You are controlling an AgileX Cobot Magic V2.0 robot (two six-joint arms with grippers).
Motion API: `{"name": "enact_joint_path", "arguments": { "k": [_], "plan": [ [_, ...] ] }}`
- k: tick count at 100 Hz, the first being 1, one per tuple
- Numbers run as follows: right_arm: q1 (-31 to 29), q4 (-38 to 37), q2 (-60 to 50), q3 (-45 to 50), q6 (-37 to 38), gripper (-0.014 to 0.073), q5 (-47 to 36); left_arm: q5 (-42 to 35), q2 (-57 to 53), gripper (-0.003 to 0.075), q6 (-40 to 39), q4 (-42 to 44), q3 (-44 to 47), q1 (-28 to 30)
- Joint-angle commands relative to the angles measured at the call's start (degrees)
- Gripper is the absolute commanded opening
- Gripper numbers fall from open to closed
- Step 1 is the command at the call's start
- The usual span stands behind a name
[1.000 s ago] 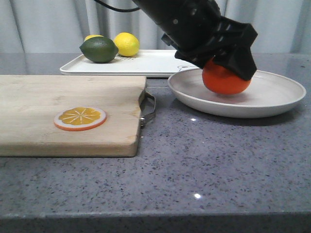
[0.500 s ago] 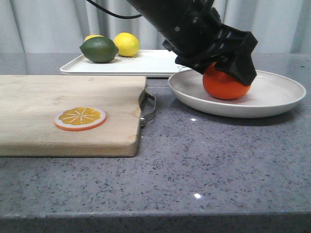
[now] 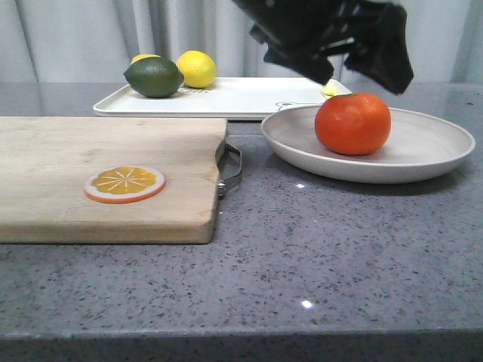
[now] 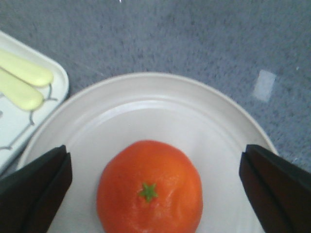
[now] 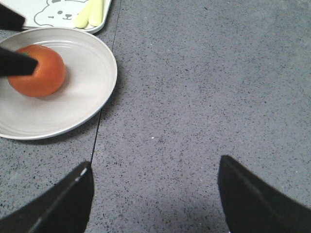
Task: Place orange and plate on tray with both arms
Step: 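Open the left gripper and raise it away from the orange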
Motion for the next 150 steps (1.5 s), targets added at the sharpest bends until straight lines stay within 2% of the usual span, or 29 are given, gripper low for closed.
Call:
{"name": "enact_joint_path", "arguments": {
  "k": [1, 27, 48, 61, 116, 137, 150],
  "plan": [
    [-0.28, -0.72, 0.68, -1.97, -0.45, 0.054, -3.49, -2.87, -6.31, 0.0661, 0.0, -1.13, -1.82, -0.28],
    [-0.28, -0.72, 0.68, -1.97, -0.45, 0.054, -3.36, -9.92, -14.13, 0.0655, 0.0, -0.99, 2.99, 0.18],
    [-0.28, -0.72, 0.68, -1.97, -0.45, 0.054, -2.91, -16.36, -22.54, 0.0638, 0.0, -0.13, 14.56, 1.02],
    [-0.28, -0.72, 0.68, -1.97, -0.45, 0.054, -2.91, -19.43, -29.53, 0.0638, 0.0, -0.26, 23.43, 3.94],
    [-0.28, -0.72, 0.68, -1.97, -0.45, 0.054, -2.86, -23.74, -62.66, 0.0638, -0.84, -4.46, 57.2, 16.5],
    [-0.28, -0.72, 0.68, -1.97, -0.45, 0.054, -2.8, -23.85, -70.58, 0.0638, -0.84, -4.34, 66.57, 20.13],
    [-0.28, -0.72, 0.68, -1.97, -0.45, 0.054, -2.59, -23.99, -72.41, 0.0638, -0.84, -4.34, 68.72, 21.6]
  ]
}}
